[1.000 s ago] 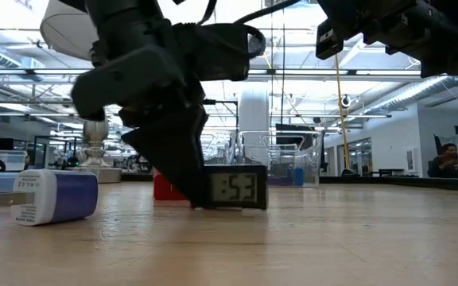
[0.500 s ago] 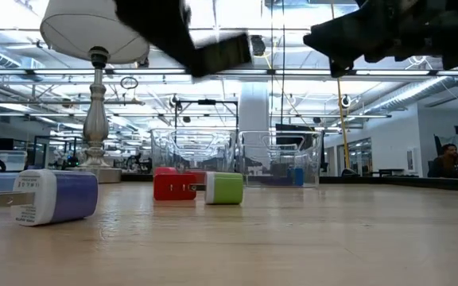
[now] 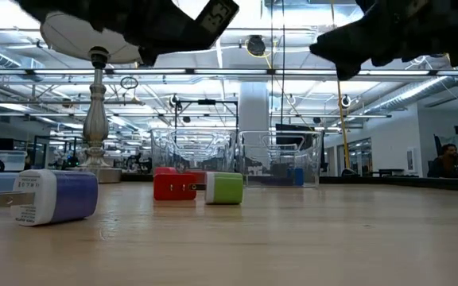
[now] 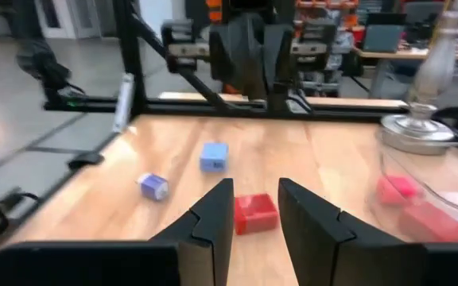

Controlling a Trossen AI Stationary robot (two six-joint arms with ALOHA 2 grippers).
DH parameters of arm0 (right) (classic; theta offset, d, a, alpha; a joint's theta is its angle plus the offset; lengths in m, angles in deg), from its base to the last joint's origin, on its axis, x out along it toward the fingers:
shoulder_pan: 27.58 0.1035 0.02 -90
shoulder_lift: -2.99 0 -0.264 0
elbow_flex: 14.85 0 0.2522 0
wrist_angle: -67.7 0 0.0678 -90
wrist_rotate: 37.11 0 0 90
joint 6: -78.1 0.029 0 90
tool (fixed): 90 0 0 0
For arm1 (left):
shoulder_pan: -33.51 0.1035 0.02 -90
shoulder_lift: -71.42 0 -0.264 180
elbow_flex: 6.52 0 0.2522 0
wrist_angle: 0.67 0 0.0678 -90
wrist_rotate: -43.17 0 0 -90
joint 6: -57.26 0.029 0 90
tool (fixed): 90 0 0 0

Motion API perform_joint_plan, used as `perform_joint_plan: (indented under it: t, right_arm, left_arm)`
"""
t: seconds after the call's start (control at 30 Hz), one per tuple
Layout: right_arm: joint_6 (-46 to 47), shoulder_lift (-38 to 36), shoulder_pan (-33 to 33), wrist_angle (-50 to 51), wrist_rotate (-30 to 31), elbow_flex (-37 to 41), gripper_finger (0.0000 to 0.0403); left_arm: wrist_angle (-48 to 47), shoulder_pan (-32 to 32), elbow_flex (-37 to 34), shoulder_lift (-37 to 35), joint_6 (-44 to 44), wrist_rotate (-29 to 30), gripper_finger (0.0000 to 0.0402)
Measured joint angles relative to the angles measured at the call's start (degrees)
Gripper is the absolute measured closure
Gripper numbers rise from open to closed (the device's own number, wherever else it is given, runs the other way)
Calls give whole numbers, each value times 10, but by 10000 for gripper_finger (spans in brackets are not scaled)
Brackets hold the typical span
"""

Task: Pick & Place Office items
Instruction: Put the black timer into the right transparent bin

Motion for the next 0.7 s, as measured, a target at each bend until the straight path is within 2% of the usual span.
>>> perform_joint_plan:
  t: [0.1, 0.27, 0.37, 0.5, 0.7]
  right_arm:
    - [-4, 15, 0, -4, 41, 0, 312]
    - [21, 53, 0, -27, 94, 0, 310]
    - [37, 83, 0, -58, 98, 0, 297]
    - [36, 121, 0, -118, 96, 0, 263]
    - [38, 164, 4, -181, 89, 1, 187]
  left_arm:
    - [97, 10, -32, 17, -19, -13, 342]
    - [88, 12, -27, 46, -102, -13, 342]
    - [75, 12, -11, 63, -129, -14, 342]
    - [27, 12, 28, 86, -147, -15, 342]
    - [-117, 11, 101, 129, -167, -15, 342]
